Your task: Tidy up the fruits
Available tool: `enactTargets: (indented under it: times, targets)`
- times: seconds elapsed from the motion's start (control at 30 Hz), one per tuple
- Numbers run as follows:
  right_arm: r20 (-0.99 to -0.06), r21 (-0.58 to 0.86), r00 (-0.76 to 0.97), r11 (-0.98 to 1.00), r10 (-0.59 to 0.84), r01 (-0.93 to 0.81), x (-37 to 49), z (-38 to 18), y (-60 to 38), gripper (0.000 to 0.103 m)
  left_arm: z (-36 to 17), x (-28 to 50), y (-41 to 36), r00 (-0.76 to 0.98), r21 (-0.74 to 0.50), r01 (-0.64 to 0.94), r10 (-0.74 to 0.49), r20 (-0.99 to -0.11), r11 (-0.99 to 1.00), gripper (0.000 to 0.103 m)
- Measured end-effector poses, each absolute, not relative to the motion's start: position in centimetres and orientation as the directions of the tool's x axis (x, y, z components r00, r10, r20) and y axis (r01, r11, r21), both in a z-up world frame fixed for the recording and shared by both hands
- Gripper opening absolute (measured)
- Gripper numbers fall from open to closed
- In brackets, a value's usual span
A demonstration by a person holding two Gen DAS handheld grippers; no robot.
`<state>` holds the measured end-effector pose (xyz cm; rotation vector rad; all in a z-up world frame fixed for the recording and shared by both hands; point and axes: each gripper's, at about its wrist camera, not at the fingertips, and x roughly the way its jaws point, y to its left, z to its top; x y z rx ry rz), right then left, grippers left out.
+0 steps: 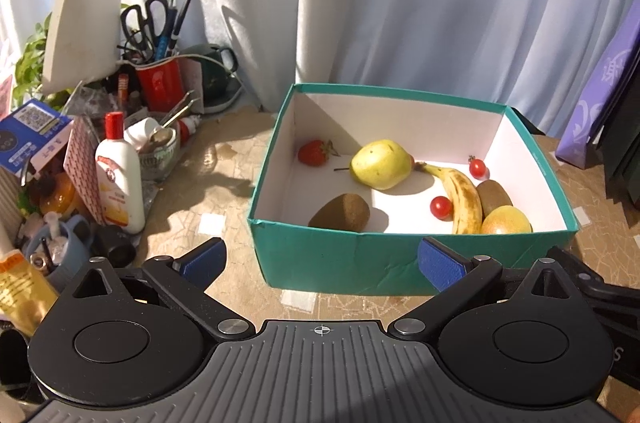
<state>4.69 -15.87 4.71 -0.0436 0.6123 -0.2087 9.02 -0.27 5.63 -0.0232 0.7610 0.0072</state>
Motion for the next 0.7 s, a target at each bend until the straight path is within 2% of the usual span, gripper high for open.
enactTargets:
  times: [0.23, 0.47, 0.7]
  targets:
    - [-0.616, -0.147, 0.759, 0.978, -0.208, 0.148, 3.0, 4.4, -14.3, 0.103, 5.9, 7.3, -0.4, 0.736, 0.001, -0.019, 0.015, -0.677, 1.000, 0.103]
    - [-0.623, -0.143, 0.758, 0.981, -0.192, 0.131, 2.0, 5.3, -13.3, 0.103, 5.9, 5.7, -0.4, 0.738, 0.003, 0.007, -0.003, -0.675, 1.000, 0.103]
    - [-0.643, -0.136, 0.748, 0.986, -0.163, 0.098, 1.2, 5.7, -12.5, 0.103, 6.3, 3.9, 0.3, 0.760, 0.017, -0.027, 0.032, -0.650, 0.999, 0.103]
